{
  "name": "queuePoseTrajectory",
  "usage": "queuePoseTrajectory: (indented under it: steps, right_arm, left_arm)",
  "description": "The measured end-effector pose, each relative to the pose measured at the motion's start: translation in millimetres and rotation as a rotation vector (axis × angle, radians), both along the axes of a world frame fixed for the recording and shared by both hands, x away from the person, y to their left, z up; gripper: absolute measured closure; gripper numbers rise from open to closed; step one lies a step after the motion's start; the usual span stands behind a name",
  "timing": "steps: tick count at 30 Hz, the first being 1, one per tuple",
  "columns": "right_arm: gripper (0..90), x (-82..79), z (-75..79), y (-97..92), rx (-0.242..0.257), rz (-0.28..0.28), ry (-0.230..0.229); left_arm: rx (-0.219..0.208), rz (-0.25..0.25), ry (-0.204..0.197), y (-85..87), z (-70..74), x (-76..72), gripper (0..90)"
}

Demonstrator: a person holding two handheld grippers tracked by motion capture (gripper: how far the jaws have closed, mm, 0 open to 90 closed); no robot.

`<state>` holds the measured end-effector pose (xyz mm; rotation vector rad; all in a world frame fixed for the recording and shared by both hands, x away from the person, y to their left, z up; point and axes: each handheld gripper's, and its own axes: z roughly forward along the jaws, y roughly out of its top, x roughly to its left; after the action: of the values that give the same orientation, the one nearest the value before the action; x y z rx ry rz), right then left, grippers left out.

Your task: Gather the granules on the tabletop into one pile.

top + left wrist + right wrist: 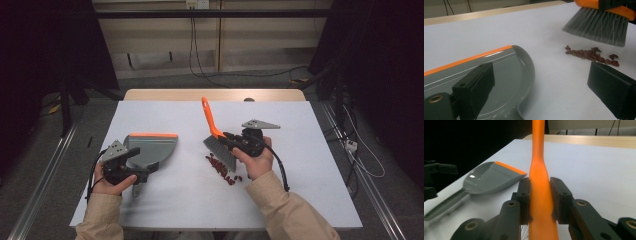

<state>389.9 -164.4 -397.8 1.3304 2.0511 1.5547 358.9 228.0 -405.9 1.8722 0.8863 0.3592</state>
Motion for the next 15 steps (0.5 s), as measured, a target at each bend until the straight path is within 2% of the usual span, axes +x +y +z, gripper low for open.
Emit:
queuePoseTrajectory:
  steps: [3,7,13,15]
  right_arm:
    - [71.1,5.9,-1.1,-13.2,-0.056,-0.001,-0.027]
    - [71.0,14.6,-7.5,-27.8,-0.106,-0.015,-0.025]
    - [71.0,23.3,-17.4,-38.5,-0.172,-0.008,-0.053]
    - [71.0,25.3,-20.5,-39.0,-0.189,0.01,-0.06]
  left_arm:
    - [0.001,0.0,0.001,0.8,-0.1,0.5,7.3]
    - [0.003,-0.001,0.002,0.2,-0.9,0.8,7.3]
    - [0.005,0.0,0.005,0.4,-1.3,1.4,7.3]
    - [0.004,0.001,0.007,0.3,-1.5,1.5,7.3]
